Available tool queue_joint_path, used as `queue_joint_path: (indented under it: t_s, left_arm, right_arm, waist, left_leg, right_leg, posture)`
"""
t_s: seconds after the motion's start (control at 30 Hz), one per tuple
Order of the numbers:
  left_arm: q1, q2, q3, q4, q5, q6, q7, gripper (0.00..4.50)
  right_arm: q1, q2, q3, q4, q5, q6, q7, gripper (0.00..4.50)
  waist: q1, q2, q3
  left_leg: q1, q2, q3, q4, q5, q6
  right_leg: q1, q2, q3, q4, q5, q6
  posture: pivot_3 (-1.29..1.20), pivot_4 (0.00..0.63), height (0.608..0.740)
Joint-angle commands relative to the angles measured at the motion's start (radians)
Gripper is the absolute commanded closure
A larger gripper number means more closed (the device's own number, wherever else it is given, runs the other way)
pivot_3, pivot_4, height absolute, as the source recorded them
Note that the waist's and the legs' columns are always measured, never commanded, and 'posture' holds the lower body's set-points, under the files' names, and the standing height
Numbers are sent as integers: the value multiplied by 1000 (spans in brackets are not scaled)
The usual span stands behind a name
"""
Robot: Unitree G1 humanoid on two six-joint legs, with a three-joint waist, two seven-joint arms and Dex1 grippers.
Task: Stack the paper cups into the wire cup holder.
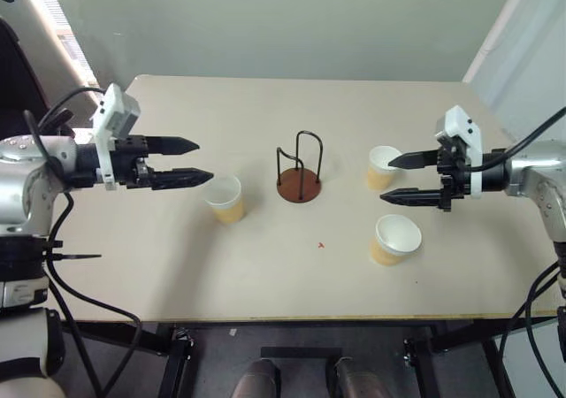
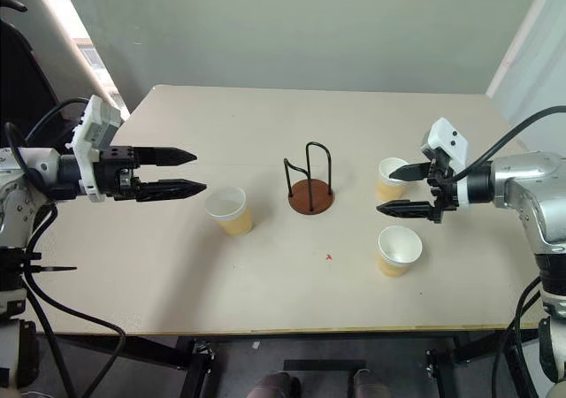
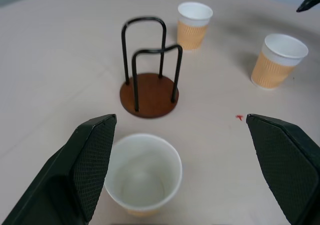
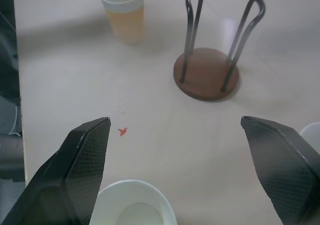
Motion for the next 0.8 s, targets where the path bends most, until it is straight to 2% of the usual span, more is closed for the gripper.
queue_joint_path:
  t_s: [0.03,0.17,0.33,0.53,0.67,0.8]
  left_arm:
    - [-21,29,48,-13,-11,-4,7,0]
    - [0,34,83,-20,-19,-4,28,0]
    - [74,20,105,-144,-51,42,86,0]
    - [82,47,54,-226,-68,64,45,0]
    - [64,24,-5,-169,-16,25,57,0]
    - [-6,-51,-70,-96,50,-28,114,0]
  right_arm:
    - [-57,-10,-8,7,-6,-28,13,160]
    - [-71,-12,-8,14,-9,-35,12,160]
    - [-69,-14,-1,17,-8,-42,25,160]
    - [-68,-36,-24,-26,27,-19,56,160]
    - [-71,-35,-61,-92,95,40,46,160]
    - [-79,-51,-68,-80,119,79,45,160]
  waist:
    - [0,0,0]
    - [-1,0,0]
    - [-1,0,0]
    - [0,0,0]
    - [-1,0,0]
    - [1,0,0]
  left_leg:
    - [0,0,0,0,0,0]
    - [0,0,0,0,0,0]
    - [0,0,0,0,0,0]
    - [0,0,0,0,0,0]
    - [1,0,0,0,0,0]
    - [1,0,0,1,1,-1]
  right_leg:
    - [0,0,0,0,0,0]
    - [0,0,0,1,-3,-5]
    - [0,0,0,1,-4,-7]
    - [0,0,0,1,-4,-7]
    - [-1,0,0,3,-5,-9]
    - [-1,0,0,5,-5,-9]
  posture:
    - [0,150,740]
    - [0,150,740]
    - [0,150,740]
    - [0,150,740]
    - [0,150,740]
    - [0,150,740]
